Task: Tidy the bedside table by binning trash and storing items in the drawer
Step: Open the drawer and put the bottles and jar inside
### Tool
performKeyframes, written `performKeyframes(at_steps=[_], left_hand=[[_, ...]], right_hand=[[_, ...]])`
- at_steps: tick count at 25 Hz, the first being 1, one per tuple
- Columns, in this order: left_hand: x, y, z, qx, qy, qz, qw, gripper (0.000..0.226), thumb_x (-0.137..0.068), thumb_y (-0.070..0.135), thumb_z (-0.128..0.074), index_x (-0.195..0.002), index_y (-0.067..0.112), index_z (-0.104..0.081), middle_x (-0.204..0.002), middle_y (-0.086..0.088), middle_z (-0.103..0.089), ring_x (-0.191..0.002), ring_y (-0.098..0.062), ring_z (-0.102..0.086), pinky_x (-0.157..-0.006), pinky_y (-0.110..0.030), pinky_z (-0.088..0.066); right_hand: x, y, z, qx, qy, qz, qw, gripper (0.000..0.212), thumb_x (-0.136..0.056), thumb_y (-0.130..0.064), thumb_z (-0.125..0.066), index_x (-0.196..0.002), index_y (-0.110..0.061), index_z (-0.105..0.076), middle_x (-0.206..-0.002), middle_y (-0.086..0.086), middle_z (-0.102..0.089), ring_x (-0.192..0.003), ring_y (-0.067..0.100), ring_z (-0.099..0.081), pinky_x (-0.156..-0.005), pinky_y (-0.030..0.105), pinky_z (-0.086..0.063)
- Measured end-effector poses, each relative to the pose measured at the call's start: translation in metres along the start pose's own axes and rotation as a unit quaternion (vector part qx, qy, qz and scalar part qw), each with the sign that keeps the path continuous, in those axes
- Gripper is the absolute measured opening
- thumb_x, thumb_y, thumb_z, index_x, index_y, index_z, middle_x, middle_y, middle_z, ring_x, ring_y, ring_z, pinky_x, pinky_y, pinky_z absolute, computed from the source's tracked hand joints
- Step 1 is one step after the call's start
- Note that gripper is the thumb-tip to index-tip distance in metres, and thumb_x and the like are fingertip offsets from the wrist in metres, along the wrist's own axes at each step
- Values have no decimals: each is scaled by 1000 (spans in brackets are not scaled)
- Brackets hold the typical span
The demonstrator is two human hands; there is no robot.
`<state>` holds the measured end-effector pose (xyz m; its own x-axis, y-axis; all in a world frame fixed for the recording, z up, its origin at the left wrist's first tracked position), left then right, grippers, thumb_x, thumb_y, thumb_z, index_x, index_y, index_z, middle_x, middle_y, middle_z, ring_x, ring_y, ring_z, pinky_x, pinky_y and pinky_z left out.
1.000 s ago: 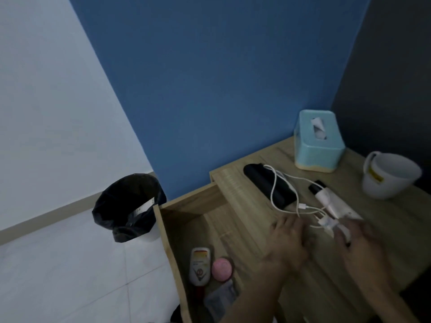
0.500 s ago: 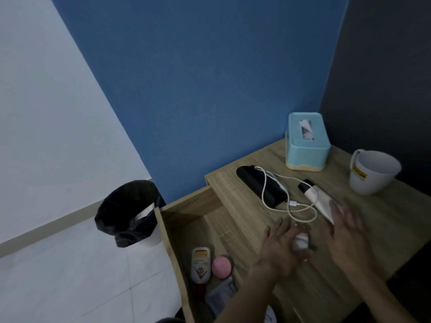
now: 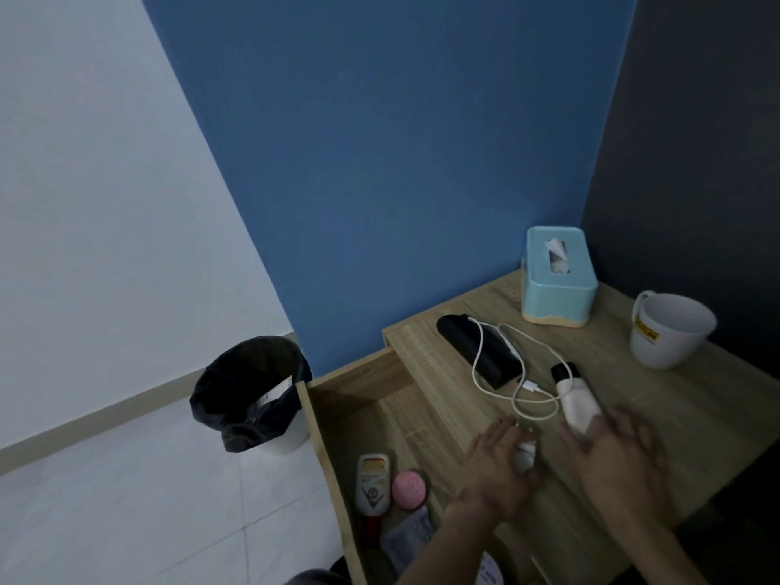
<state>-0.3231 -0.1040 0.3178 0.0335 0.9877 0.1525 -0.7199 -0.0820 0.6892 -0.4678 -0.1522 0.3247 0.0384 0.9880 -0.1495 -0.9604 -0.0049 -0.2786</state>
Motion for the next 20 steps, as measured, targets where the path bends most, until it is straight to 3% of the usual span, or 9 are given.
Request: performKeyframes(at_steps=[3, 6, 8, 11, 14, 17, 20], left_hand=[[3, -1, 3, 7, 1, -4, 1000, 54, -84, 26, -58, -136, 19, -44, -149, -4, -37, -141, -19, -28, -116, -30, -19], [5, -6, 1, 16, 7, -4, 1000, 55, -81, 29, -56, -133, 16, -47, -145, -7, -43, -137, -24, -34, -114, -34, -25], [4, -9, 0, 18, 14, -7, 1000, 57, -78, 33, -54, -132, 16, -49, -141, -8, -46, -133, -26, -38, -112, -35, -29], [5, -9, 2, -13, 51, -19, 998, 67, -65, 47, -41, -124, 19, -55, -131, -4, -55, -121, -26, -46, -105, -30, -33], [16, -20, 11, 27, 127, 33, 991, 65, -59, 46, -41, -116, 20, -60, -124, -2, -57, -112, -26, -49, -95, -25, -35], [40, -33, 23, 88, 166, 86, 978, 47, -71, 27, -59, -118, 22, -57, -122, 4, -52, -111, -20, -47, -95, -24, -36], [69, -77, 35, 173, 237, 189, 937, 38, -74, 17, -64, -110, 27, -56, -111, 13, -44, -110, -12, -46, -97, -28, -42]], right_hand=[[-3, -9, 3, -96, -33, -17, 995, 44, -77, -26, -69, -112, -3, -57, -118, 28, -57, -102, 41, -55, -80, 42, -44], [-1, -13, 7, -66, -34, -26, 997, 41, -80, -33, -65, -103, 0, -57, -101, 26, -60, -91, 37, -55, -72, 37, -41], [1, -15, 2, -63, -61, -36, 996, 53, -78, -40, -64, -115, -3, -51, -108, 25, -58, -96, 37, -54, -77, 40, -42], [2, -15, 4, -92, -125, -45, 987, 79, -75, -28, -68, -140, -6, -28, -116, 26, -56, -101, 37, -56, -83, 38, -41], [25, -23, 4, -80, -203, -95, 971, 92, -76, -28, -64, -145, -14, -6, -124, 20, -52, -105, 32, -56, -82, 32, -43], [64, -43, 1, -73, -208, -77, 972, 86, -74, -36, -63, -142, -17, -15, -115, 18, -57, -97, 31, -61, -77, 32, -46], [92, -76, -3, -109, -206, -31, 972, 81, -69, -32, -69, -138, -16, -28, -106, 21, -61, -90, 35, -62, -66, 32, -42]])
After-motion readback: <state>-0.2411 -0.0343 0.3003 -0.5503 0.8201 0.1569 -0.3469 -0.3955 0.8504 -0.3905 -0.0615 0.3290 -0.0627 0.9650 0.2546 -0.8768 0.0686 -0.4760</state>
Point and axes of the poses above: each hand's wrist, its own x-axis away from the middle knuckle, its own z-axis out of the back of the hand, y = z × x, the point moved 5 cm from there along -x, towards the middle knuckle
